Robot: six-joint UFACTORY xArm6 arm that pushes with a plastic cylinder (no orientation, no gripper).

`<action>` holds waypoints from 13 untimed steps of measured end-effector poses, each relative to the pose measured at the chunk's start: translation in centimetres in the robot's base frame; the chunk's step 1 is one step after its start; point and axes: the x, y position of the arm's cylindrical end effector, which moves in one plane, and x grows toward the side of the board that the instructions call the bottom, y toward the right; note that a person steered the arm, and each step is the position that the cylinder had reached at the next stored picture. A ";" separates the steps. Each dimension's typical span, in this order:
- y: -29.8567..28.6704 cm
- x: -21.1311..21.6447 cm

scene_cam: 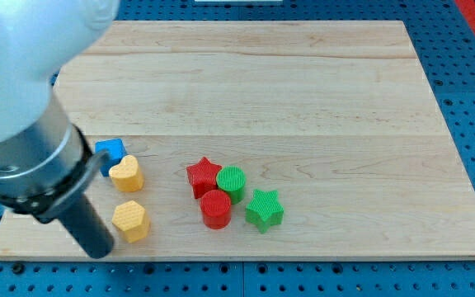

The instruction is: Move the red star close to green circle and red circle

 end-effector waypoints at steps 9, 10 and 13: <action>15.3 -12.3; 18.4 -12.0; 15.3 -8.8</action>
